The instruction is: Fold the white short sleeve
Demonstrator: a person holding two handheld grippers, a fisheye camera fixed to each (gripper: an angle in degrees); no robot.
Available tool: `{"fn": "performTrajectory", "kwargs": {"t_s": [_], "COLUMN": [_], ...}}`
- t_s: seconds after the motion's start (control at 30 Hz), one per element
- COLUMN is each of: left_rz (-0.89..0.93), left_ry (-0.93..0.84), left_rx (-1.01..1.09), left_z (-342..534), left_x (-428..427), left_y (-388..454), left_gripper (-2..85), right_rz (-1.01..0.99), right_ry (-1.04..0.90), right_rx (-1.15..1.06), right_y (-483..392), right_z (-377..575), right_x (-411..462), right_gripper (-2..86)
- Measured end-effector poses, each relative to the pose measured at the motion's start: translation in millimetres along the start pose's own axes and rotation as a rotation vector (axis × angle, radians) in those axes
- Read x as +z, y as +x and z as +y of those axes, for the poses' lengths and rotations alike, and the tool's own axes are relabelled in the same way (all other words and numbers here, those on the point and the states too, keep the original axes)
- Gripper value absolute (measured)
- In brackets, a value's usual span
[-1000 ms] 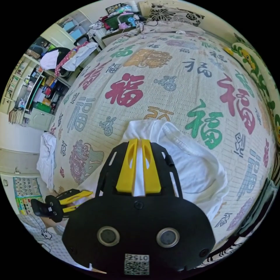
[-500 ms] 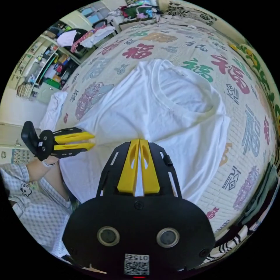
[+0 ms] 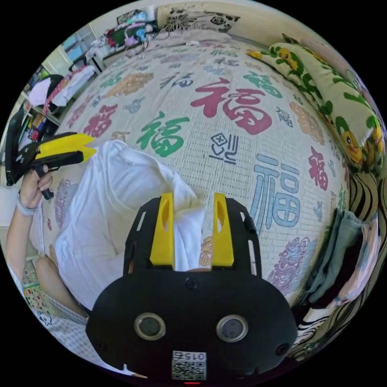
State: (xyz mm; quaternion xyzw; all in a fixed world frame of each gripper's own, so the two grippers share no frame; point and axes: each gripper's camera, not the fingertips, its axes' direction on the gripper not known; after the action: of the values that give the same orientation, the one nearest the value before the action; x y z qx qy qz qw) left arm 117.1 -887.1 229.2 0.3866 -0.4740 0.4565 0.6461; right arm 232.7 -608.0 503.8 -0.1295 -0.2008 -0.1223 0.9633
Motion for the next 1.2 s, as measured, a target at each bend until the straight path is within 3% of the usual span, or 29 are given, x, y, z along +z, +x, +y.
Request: {"fn": "performTrajectory", "kwargs": {"t_s": [0.07, 0.13, 0.27, 0.33, 0.43, 0.63, 0.77, 0.9, 1.2], "left_rz": [-0.067, -0.117, 0.046, 0.122, 0.143, 0.286, 0.104, 0.12, 0.22], "left_ry": [-0.144, -0.148, -0.004, -0.015, -0.104, -0.098, -0.018, 0.085, 0.133], "left_rx": [0.013, 0.013, -0.096, -0.113, -0.116, -0.134, -0.163, -0.176, 0.072], "left_z": [-18.0, -23.5, -31.5, -32.9, -27.6, -9.0, -14.7, -11.4, 136.7], "left_x": [35.8, 43.1, 29.2, 34.3, 47.5, 53.9, 22.5, -11.7, -108.3], "left_y": [4.9, 3.7, -23.3, -33.5, -46.3, -48.4, -36.4, -24.3, 50.5], "left_gripper": [5.2, 3.2, 3.2, 5.2, 9.4, 2.4, 1.0, 0.8, 0.9], "right_rz": [-0.04, -0.143, -0.402, -0.466, -0.411, -0.443, -0.34, -0.317, -0.475], "right_ry": [-0.048, -0.024, -0.03, -0.055, -0.033, -0.095, 0.011, 0.077, 0.183], "right_rx": [-0.039, 0.008, 0.142, 0.139, 0.089, 0.004, 0.067, 0.083, -0.053], "right_y": [13.9, 41.3, 108.5, 120.1, 120.7, 104.9, 113.7, 116.0, 76.2], "right_z": [-6.0, -6.8, -5.1, -1.3, 10.3, 15.5, 22.7, 41.5, 197.8], "right_x": [7.8, 1.3, -3.0, 0.8, -6.0, -1.7, -43.8, -80.8, -169.9], "right_gripper": [5.9, 2.5, 2.2, 4.0, 7.1, 1.7, -0.1, -0.4, -0.3]}}
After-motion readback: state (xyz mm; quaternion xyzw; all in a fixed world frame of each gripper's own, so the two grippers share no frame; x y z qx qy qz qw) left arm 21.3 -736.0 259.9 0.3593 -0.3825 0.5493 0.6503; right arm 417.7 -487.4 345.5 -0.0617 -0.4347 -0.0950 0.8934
